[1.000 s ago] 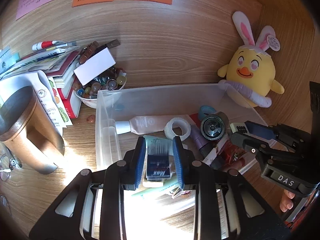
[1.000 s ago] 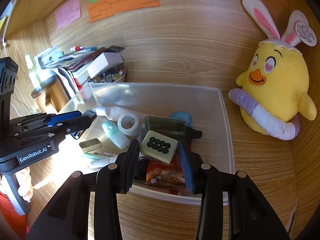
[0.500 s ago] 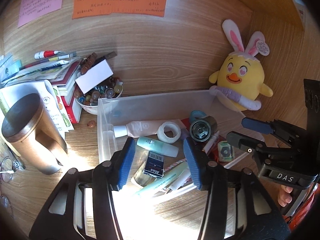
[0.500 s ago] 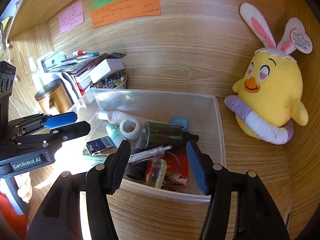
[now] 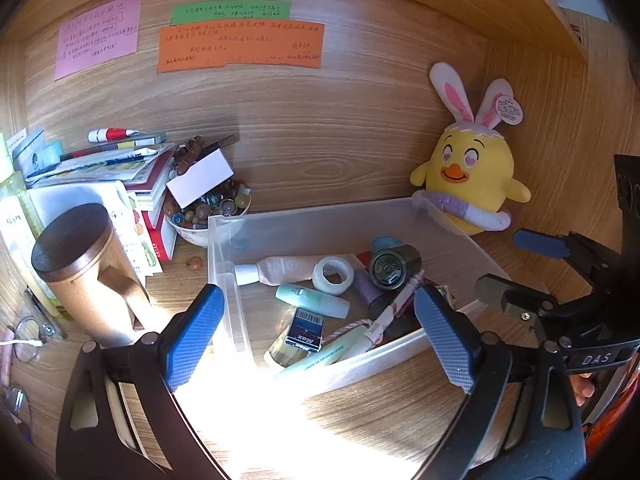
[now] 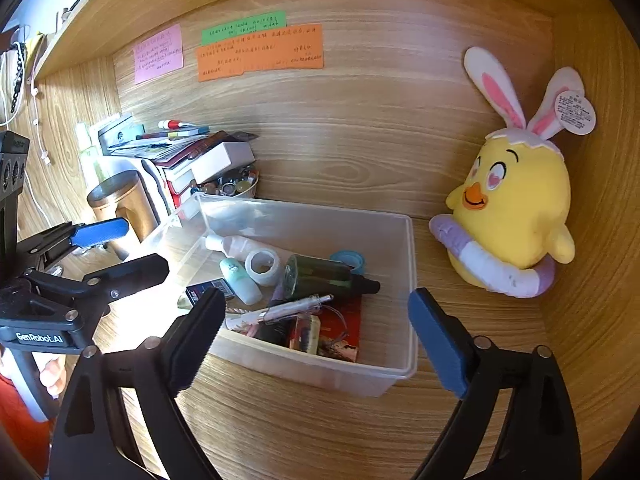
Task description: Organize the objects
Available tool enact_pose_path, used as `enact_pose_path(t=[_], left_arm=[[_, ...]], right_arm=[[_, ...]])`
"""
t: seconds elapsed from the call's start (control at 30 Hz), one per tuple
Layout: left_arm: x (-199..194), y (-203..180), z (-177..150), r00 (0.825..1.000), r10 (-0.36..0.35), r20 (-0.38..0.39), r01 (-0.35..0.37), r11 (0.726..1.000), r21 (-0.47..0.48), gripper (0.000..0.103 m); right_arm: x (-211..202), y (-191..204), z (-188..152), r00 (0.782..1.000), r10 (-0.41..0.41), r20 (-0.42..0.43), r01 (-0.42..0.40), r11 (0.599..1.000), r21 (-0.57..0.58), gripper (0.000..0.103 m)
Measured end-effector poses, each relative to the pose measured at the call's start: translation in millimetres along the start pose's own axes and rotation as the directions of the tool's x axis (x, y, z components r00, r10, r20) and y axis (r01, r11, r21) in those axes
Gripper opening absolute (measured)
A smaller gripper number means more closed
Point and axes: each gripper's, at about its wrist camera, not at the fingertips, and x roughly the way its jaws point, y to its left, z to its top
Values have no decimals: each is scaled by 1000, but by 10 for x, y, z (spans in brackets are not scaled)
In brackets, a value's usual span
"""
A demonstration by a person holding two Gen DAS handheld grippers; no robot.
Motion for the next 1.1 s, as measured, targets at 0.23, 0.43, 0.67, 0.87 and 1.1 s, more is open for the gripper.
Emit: enact_pose_path(t=[0.23,0.43,0.67,0.87,1.1], left_arm=[[-1,25,-63,1000,-6,-4,6,999,-35,100],[-35,36,-64,1000,-2,3,2,999,-43,100],[-36,47,-73,1000,-4,-4,4,999,-46,100],[-30,37,-80,1000,-9,-7,9,999,-45,100],[-24,23,-79,1000,-19,-12,18,999,-50,100]], right_arm=[[-85,-42,-68,1000,-8,14,7,1000,12,103],[-123,-72,-88,1000,-9,20,9,1000,23,103],[-125,-77,-96,1000,-7,19,7,1000,28,103],[-126,-75,-100,1000,-4,17,4,1000,29,103],[-132,-62,-102,1000,-4,17,4,1000,29,103]])
